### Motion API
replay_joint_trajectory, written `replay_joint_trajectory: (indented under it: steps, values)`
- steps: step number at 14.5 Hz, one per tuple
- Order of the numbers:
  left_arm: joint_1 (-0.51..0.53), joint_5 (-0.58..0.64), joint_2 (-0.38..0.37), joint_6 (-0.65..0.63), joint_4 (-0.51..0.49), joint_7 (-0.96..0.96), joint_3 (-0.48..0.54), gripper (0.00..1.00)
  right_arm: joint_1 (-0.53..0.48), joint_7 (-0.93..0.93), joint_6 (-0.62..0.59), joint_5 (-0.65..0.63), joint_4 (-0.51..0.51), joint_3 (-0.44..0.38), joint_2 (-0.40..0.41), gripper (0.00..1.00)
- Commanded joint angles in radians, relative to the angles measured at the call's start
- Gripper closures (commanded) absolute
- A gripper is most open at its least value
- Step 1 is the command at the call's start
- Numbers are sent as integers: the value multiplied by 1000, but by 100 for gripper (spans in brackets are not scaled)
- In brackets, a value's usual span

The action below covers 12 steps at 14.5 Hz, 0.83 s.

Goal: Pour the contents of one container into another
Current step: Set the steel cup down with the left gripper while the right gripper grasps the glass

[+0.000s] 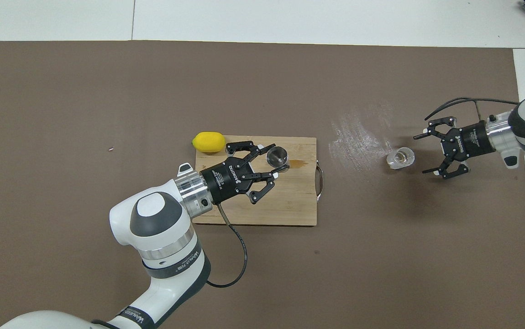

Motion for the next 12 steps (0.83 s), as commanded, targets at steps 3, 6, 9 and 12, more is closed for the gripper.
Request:
replay_joint_trajectory:
  steps: [3, 6, 9, 12]
  values:
    - [-120, 87, 83, 169, 87, 5, 48, 100, -2, -63, 82, 74, -91, 10, -9, 0]
    - [-140, 98, 86, 188, 87, -1, 63, 100, 5, -92, 122, 120, -166, 11, -29, 0]
    - [-153, 98, 98, 202, 87, -1, 63, 100, 7, -93, 134, 123, -165, 17, -29, 0]
    - [-159, 98, 107, 209, 87, -1, 63, 100, 22, -96, 142, 123, -169, 19, -29, 0]
